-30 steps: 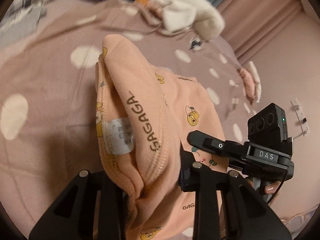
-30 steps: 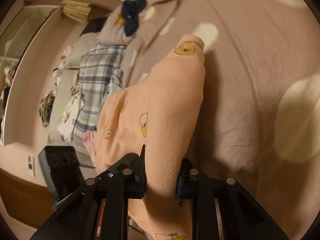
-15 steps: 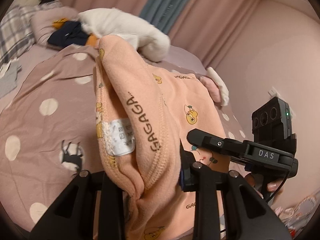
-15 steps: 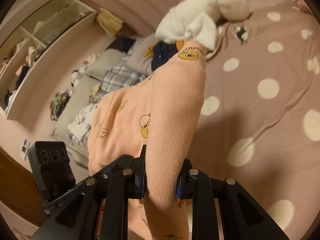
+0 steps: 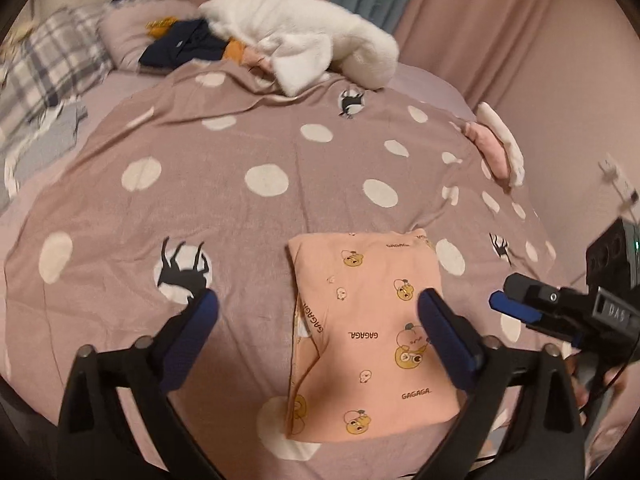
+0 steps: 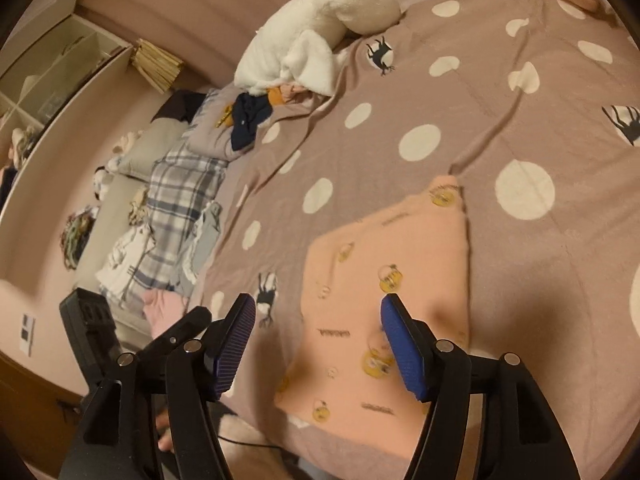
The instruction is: Fold small clothes
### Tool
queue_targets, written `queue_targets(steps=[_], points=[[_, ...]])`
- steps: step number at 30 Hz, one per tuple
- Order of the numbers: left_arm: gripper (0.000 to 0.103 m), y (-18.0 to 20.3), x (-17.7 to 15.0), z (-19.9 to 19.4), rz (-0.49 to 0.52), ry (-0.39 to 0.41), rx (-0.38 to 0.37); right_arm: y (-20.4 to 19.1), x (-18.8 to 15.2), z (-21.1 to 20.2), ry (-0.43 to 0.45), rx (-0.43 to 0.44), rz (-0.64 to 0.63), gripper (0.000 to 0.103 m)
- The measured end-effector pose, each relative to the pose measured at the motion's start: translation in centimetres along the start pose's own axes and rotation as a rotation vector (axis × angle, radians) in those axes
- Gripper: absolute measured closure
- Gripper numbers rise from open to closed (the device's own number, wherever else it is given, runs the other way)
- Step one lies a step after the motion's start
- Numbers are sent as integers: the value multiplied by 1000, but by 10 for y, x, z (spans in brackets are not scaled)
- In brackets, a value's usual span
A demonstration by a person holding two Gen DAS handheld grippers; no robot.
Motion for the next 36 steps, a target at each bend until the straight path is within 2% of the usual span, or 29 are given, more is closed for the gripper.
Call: queue_targets(steps=[3,6,10,14,17,23,30,36], points=[[0,9,-3,-7,52,16,15,-2,-5,-4,-7,1,-7,34],[0,19,-9,-6,73,-12,6,3,-6,-6,-7,-18,-3,32],[0,29,-12,-8,98,0,-22,6,-10,-10,-6,-22,9,22],[0,37,-14,-11,158,11,15,14,-14,-13,-9,-57,18,21],[0,43,-18,-12,188,11,14,17,-18,-15,-6,-70,17,20],[0,53,-23,-13,235,39,41,23,-28,-19,3,-174,-29,16],[0,60,-28,-11,237,29,26,24,-36,-23,22,-295,-123,4],[0,70,-34,-10,313,23,41,26,-37,-28,59,-403,-181,4]])
Point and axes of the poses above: each gripper's, at about its wrist camera, not at the fingertips, and z roughly the way its jaws point, y to its right, x to its top, the point moved 9 cm from there along z, roughly the way its jaws point, and after that the axes turned 8 degrees about -x, right-handed, at the moved point
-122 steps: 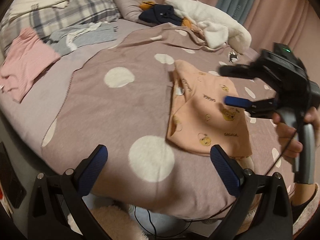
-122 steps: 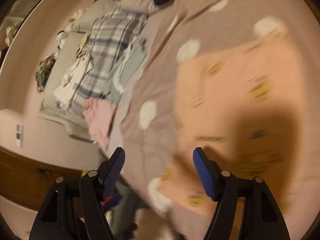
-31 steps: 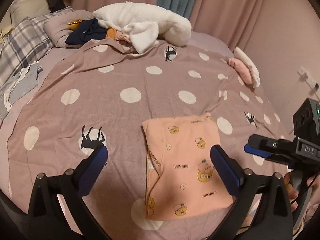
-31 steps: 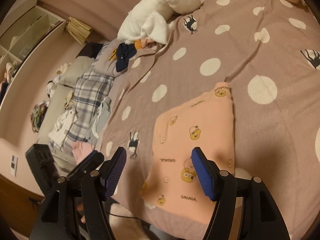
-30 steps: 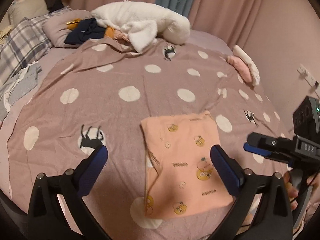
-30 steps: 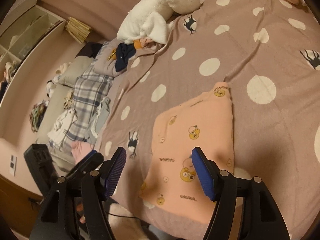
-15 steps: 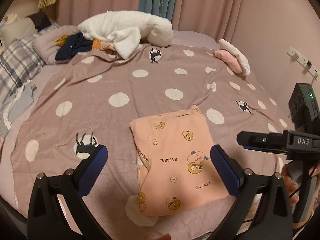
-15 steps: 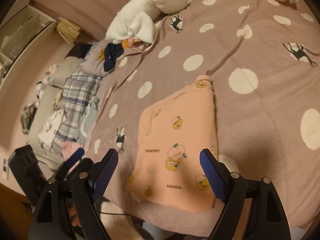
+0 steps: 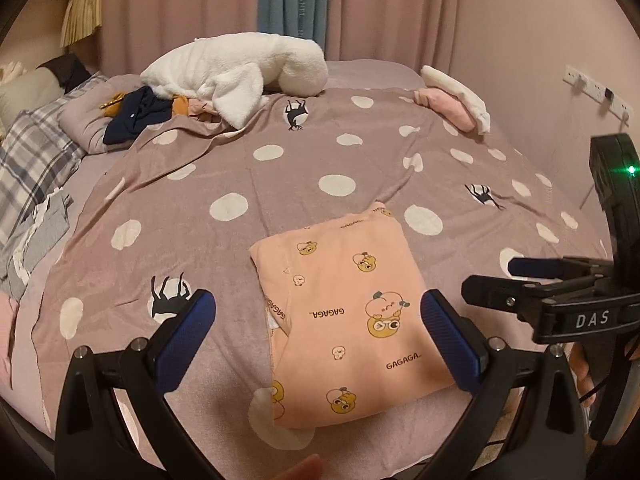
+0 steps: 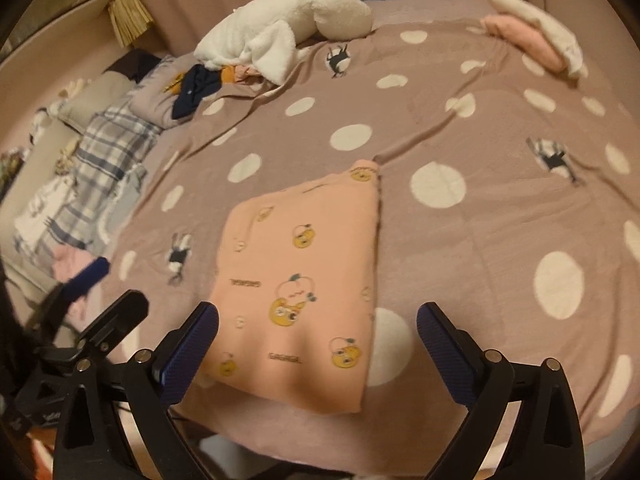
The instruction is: Fold small clothes
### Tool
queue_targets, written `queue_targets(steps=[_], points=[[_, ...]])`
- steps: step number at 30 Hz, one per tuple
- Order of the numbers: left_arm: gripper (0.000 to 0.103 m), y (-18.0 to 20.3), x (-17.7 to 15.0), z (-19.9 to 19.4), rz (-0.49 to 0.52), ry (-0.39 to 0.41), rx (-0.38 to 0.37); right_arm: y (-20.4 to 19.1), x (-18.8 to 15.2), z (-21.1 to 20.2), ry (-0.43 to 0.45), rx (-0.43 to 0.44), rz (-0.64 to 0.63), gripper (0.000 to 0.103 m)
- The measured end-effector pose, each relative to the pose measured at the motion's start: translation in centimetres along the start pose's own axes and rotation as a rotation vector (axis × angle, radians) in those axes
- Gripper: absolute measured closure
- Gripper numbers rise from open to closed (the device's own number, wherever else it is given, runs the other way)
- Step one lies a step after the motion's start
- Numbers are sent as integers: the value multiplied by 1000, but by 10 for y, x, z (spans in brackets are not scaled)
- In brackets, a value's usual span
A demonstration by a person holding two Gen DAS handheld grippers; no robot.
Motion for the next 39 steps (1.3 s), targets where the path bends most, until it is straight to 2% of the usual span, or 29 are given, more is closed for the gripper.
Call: queue_targets(steps=[5,8,16,24,35,39], points=[[0,-3,-4,-1,30,15,54,6,0,-4,30,-60,-4,3],[0,-8,-7,1,-6,1,30,9,0,-5,44,-111,-13,1],[0,-14,-5,-5,-74,20,-9,9,-1,-5,36,-101,21,1],[0,-21,-9,-8,-87,24,19,6,-7,-4,39,-158,-23,1],[0,-19,-16,-12,-7,23,49,-4,-11,-2,30,-180,-49,1],[0,-22,-16,-15,22,34,83,-8,-12,-1,36,-181,-57,1]])
Point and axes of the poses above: each gripper's, at about its wrist camera, not at the fingertips, and z roughly the way its jaws point, y to its right, x to its top, the point moved 9 cm from there along z, roughly the way its jaws point, and after that the axes turned 8 degrees about -x, right-handed, at the moved point
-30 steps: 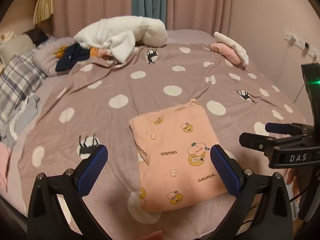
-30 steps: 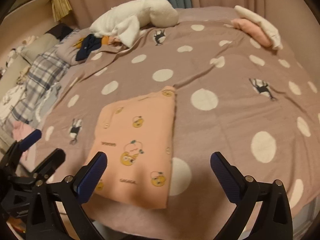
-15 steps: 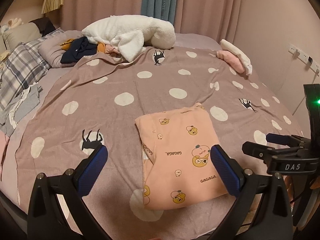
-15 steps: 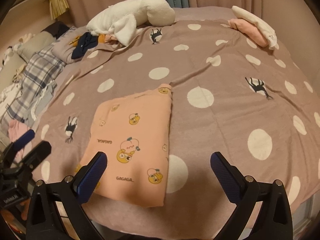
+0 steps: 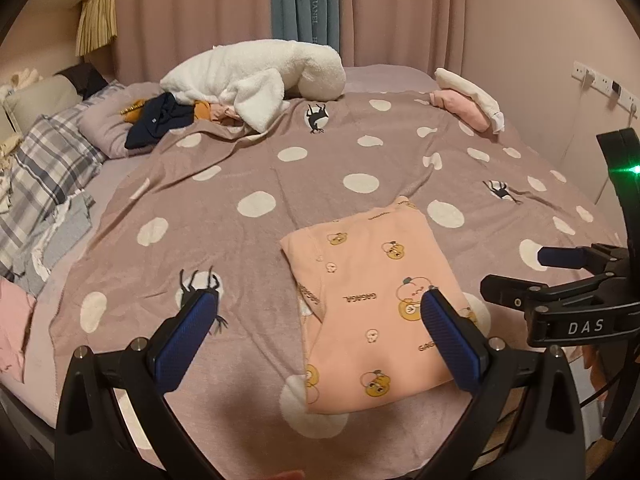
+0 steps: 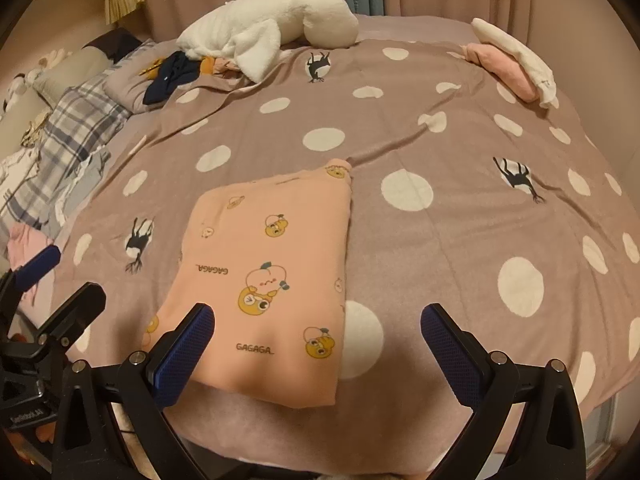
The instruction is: Fold small clothes
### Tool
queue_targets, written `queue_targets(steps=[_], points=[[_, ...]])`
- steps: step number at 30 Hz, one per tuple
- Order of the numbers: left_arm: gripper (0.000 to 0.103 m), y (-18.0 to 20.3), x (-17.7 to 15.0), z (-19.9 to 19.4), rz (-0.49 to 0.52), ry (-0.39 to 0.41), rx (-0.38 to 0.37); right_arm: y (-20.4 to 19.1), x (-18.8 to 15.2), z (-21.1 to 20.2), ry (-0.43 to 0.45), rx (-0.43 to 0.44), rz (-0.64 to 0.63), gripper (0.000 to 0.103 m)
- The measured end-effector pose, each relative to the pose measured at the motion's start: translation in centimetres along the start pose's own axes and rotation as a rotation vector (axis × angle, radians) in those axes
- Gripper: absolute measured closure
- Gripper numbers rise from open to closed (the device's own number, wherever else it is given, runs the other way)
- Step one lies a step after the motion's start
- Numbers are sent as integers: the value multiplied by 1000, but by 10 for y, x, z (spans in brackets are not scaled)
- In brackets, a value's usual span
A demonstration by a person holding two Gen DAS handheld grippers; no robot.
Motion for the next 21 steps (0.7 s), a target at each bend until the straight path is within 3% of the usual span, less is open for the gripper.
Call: queue_targets(steps=[21], points=[[0,-9,-6,3,-16,-14,15,-9,-4,8,-21,-3,-7,1]])
Point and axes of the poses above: each gripper's, at about its wrist camera, not at the fingertips, and z roughly the way its jaws point, y to its right, x to its top, the point moved 9 cm from there along z, roughly the way its jaws point, and after that the axes turned 8 degrees about -x, right-handed, at the moved point
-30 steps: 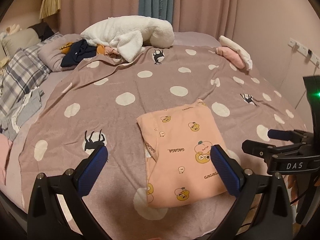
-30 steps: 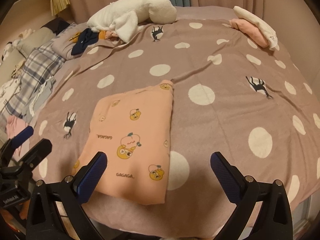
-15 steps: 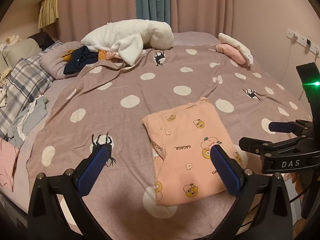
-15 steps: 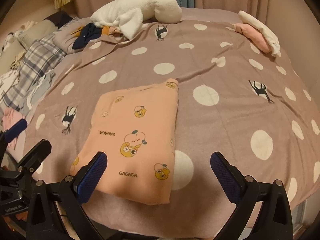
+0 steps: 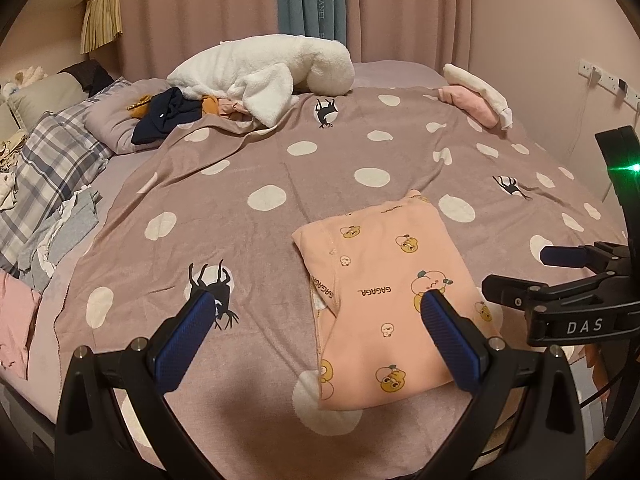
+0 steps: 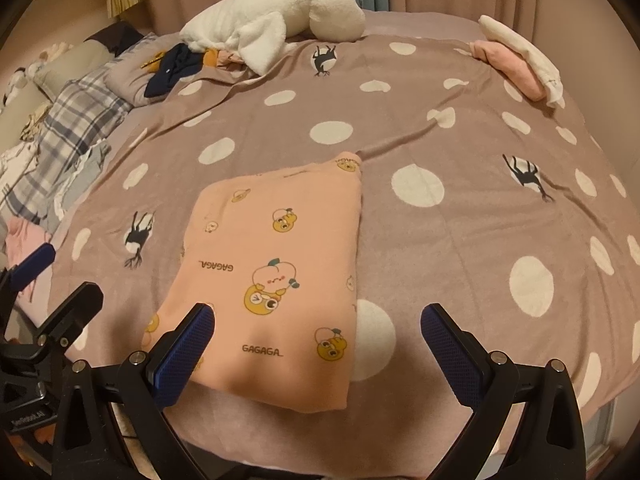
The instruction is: Fold small clothes
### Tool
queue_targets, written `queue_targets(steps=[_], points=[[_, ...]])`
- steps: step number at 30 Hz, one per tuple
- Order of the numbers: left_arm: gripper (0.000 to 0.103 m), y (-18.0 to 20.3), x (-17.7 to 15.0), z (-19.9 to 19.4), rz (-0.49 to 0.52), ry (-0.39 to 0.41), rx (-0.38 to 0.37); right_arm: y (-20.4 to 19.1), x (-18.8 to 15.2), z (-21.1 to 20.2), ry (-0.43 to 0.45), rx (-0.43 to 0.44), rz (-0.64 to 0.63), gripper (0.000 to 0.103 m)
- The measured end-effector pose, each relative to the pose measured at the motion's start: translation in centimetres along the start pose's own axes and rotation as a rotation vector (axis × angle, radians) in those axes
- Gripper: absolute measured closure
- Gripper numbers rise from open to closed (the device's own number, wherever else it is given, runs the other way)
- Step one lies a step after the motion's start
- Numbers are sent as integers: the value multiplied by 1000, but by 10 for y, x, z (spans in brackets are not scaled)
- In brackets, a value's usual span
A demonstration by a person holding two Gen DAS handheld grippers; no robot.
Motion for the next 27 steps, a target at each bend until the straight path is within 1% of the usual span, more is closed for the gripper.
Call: queue_targets(steps=[27], points=[[0,-2,-7,1,14,-15,11,-2,-9,6,-24,-16,-10,1]])
Point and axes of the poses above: each gripper's, at about its wrist camera, not at the fingertips, and z roughly the way its jaws point, y to its right, x to its top, the point moved 9 cm from there along z, roughly the way its jaws point, and after that the axes turned 8 degrees about -x, right-handed, at the moved point
